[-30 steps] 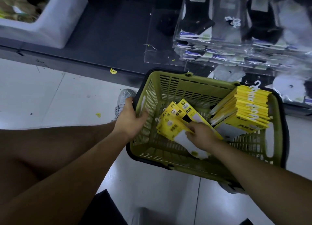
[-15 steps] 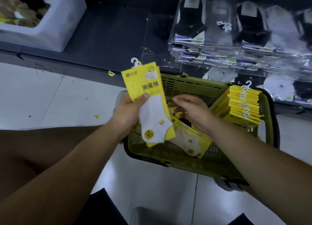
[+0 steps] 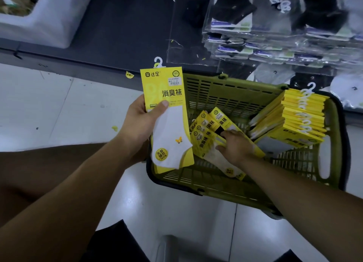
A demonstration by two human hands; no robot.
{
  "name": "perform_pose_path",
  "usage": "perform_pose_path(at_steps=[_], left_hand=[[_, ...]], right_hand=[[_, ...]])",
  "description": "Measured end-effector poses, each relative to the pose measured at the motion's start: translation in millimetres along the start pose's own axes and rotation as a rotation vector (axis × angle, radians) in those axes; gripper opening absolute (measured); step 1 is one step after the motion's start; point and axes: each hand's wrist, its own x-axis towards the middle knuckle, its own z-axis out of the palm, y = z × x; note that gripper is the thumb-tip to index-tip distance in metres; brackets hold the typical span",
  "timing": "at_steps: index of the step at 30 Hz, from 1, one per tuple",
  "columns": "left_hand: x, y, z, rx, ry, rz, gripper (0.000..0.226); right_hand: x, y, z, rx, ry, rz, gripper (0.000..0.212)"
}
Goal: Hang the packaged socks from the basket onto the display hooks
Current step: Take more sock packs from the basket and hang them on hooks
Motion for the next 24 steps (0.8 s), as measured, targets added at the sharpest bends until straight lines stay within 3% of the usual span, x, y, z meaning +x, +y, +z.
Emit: perform_pose_path(at_steps=[10, 18, 24], left_hand=[[-2, 4, 3, 0.015, 0.015, -0.025, 0.029], [-3, 4, 2, -0.068, 0.072, -0.034, 0.026], [-7, 8, 1, -0.020, 0.130, -0.022, 0.026]], right_hand=[[-2, 4, 7, -0.044, -0.031, -0.021, 0.029], [-11, -8, -56, 0.635, 0.057, 0.003, 0.016], [-36, -31, -112, 0.965, 0.203, 0.054, 0.014]])
